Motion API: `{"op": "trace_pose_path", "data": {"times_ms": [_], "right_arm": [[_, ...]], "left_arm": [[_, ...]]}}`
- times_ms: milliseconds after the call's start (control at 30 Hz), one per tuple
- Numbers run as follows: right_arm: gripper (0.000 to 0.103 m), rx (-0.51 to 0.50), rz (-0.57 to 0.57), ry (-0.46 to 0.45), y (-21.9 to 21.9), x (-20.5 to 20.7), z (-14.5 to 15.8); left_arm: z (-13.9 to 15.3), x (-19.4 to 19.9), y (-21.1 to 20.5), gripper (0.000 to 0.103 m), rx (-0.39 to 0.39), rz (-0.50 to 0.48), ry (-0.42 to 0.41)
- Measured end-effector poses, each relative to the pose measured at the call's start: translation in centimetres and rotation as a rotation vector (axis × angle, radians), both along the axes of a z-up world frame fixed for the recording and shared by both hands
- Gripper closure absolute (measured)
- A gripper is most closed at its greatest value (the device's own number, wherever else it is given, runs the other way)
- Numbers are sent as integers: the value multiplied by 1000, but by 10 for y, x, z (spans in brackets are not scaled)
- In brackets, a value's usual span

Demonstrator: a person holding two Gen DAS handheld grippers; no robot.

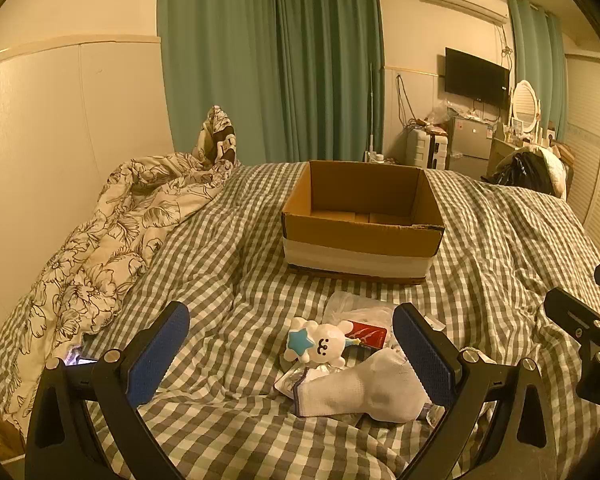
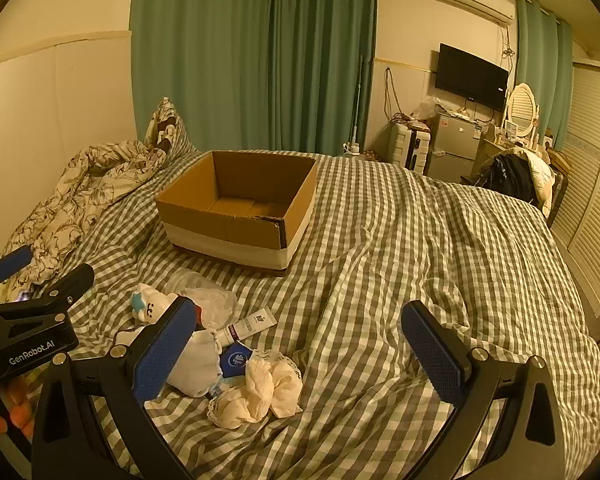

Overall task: Organize objects
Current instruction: 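Reach both grippers toward the pile of items on the bed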

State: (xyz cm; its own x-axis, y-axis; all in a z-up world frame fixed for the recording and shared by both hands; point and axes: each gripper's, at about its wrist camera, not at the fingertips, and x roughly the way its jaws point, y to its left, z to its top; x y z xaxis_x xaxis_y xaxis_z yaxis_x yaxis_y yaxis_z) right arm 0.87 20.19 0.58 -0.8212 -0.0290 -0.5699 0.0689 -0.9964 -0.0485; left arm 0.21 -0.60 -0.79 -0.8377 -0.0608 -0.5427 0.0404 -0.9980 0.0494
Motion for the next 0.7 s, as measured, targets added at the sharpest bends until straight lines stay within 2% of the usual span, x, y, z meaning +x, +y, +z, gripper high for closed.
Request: {"op": "trace_pose_path", "data": {"times_ms": [300, 700], "right_arm": [[0, 1, 8, -10, -2, 0, -2], [0, 0, 29, -57, -6, -6, -12]], "left_arm": [[-1, 0, 0, 0, 0, 1, -2], [-19, -6, -1, 0, -3, 3, -69]]}}
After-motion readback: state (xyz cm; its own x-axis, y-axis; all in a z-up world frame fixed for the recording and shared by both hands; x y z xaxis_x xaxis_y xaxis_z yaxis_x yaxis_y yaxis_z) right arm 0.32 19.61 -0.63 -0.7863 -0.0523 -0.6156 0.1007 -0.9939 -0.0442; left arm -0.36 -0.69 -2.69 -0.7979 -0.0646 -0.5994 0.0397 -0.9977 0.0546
